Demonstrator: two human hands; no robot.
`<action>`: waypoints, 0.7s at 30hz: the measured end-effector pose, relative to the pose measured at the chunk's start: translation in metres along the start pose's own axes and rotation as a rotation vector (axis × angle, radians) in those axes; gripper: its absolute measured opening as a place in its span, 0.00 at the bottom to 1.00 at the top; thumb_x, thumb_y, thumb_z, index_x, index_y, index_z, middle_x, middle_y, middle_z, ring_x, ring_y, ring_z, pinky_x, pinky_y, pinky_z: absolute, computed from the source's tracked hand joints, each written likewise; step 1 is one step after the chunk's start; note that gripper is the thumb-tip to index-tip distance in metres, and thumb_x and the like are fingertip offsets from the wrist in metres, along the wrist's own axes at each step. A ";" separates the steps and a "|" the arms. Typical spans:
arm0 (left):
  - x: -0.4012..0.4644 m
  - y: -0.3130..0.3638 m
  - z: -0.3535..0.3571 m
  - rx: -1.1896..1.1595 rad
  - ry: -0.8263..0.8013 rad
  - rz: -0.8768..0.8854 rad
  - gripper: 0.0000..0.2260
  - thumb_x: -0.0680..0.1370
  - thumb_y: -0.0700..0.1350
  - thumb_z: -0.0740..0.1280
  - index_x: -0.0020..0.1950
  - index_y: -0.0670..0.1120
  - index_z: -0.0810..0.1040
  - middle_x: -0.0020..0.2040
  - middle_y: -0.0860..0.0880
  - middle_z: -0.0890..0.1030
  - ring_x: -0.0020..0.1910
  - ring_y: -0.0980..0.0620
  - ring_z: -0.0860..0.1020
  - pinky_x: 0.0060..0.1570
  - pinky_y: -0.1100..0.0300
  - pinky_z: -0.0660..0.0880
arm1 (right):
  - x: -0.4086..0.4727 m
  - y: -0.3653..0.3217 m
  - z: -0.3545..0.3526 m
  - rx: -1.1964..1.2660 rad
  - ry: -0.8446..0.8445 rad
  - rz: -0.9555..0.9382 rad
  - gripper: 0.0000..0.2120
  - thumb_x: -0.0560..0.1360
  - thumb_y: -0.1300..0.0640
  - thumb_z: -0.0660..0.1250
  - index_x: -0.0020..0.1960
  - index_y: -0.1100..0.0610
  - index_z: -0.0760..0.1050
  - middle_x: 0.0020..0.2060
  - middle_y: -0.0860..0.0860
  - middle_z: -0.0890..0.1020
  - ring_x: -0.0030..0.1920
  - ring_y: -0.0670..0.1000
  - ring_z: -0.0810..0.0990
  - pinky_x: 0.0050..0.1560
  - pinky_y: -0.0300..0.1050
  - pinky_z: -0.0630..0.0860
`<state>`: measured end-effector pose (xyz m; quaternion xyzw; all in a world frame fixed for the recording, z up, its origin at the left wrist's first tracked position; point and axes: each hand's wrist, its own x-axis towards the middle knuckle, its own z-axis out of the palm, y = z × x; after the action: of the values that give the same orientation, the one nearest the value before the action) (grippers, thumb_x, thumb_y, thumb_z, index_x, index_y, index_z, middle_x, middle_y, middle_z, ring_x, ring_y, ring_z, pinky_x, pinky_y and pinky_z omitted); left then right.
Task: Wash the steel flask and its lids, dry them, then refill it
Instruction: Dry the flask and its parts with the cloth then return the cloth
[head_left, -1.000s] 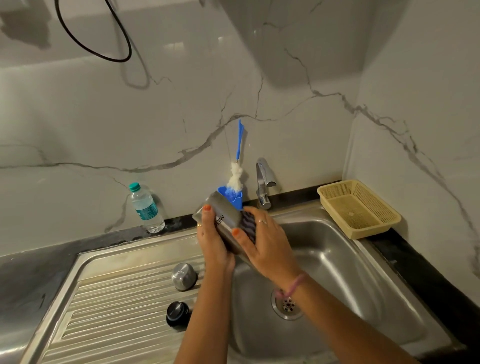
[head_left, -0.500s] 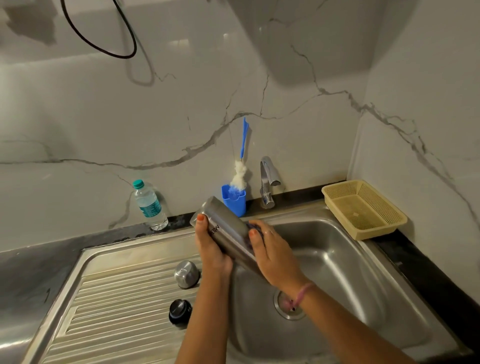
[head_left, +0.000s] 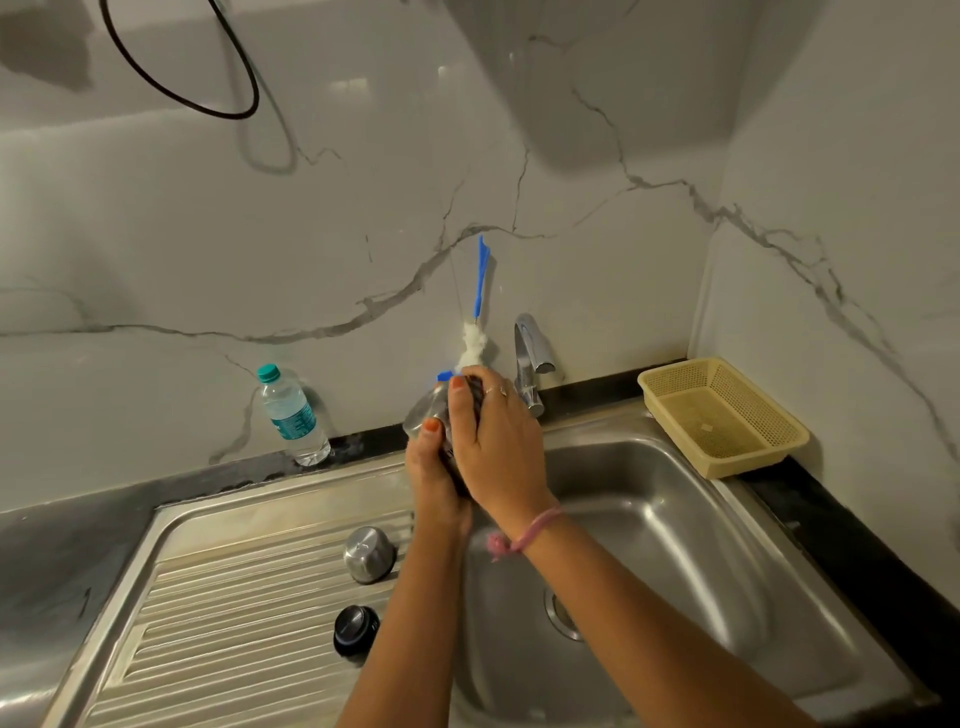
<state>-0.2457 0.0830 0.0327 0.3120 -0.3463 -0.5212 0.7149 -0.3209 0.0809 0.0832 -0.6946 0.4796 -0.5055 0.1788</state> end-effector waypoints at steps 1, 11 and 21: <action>0.002 0.004 0.001 -0.007 0.016 0.020 0.32 0.70 0.60 0.74 0.63 0.38 0.73 0.54 0.38 0.77 0.53 0.41 0.76 0.55 0.49 0.75 | -0.010 0.003 -0.001 -0.032 0.005 -0.060 0.31 0.77 0.33 0.43 0.65 0.51 0.69 0.57 0.49 0.77 0.57 0.47 0.76 0.56 0.45 0.76; -0.006 0.031 0.008 -0.103 0.238 -0.022 0.47 0.40 0.71 0.78 0.52 0.48 0.77 0.37 0.51 0.85 0.37 0.54 0.84 0.34 0.60 0.80 | -0.080 0.080 -0.021 0.042 -0.163 0.013 0.34 0.71 0.32 0.64 0.70 0.49 0.63 0.60 0.44 0.71 0.59 0.43 0.73 0.56 0.42 0.77; -0.001 0.034 0.015 0.050 0.363 0.016 0.46 0.57 0.73 0.74 0.66 0.46 0.74 0.54 0.43 0.82 0.52 0.45 0.82 0.47 0.52 0.80 | -0.078 0.085 -0.029 0.123 -0.133 0.082 0.38 0.61 0.43 0.77 0.66 0.45 0.63 0.59 0.41 0.69 0.58 0.43 0.75 0.52 0.39 0.79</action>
<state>-0.2404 0.0914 0.0680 0.4161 -0.2269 -0.4416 0.7618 -0.3898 0.1135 -0.0082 -0.6942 0.4629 -0.4788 0.2731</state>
